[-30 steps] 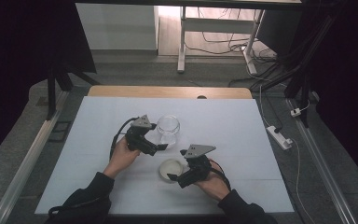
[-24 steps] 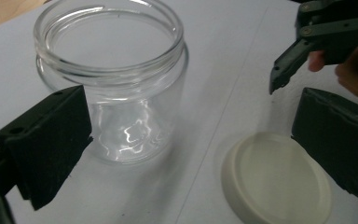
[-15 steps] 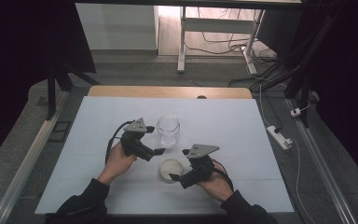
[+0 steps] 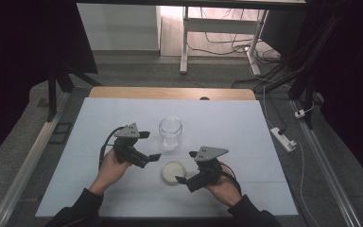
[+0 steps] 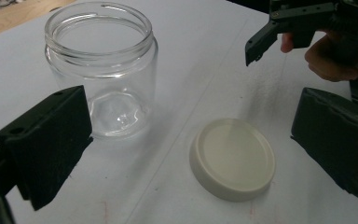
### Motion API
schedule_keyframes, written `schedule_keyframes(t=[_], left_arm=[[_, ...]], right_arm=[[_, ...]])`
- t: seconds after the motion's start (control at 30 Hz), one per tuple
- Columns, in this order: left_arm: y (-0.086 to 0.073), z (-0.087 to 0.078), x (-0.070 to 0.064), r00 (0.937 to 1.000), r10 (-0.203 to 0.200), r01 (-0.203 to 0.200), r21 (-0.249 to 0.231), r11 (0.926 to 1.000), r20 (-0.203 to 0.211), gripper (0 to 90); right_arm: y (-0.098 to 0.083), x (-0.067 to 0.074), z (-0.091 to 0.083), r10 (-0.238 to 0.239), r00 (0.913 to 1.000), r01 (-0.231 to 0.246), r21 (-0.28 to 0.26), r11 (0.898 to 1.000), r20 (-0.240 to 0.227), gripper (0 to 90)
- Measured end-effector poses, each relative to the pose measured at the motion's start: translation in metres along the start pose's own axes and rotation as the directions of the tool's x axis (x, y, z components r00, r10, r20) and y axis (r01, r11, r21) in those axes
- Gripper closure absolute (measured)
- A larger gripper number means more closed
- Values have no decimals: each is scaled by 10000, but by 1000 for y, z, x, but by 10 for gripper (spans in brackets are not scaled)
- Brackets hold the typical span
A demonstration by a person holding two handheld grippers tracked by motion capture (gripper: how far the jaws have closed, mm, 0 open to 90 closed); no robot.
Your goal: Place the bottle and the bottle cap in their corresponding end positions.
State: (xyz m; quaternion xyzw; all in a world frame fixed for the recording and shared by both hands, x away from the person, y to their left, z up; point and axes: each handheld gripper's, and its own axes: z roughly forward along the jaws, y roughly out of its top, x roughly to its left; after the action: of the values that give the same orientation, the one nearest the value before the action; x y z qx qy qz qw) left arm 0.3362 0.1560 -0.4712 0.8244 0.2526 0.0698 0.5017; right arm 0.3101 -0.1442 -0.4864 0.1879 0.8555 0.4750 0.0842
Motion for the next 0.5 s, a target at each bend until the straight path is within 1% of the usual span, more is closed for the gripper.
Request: schedule_keyframes(t=[0.23,0.33,0.5], left_arm=[[-5,-11,-11,10000,-51,51,-13,10000,33,0],[-7,-15,-16,9999,-121,120,53,9999,77,0],[-12,-24,-24,9997,-229,229,69,9997,34,0]], right_arm=[[-3,-1,-12,198,9996,-196,-69,9998,223,0],[-4,-1,-18,236,9993,-233,-120,9997,295,0],[-7,0,-28,317,9985,-306,-247,9992,456,0]])
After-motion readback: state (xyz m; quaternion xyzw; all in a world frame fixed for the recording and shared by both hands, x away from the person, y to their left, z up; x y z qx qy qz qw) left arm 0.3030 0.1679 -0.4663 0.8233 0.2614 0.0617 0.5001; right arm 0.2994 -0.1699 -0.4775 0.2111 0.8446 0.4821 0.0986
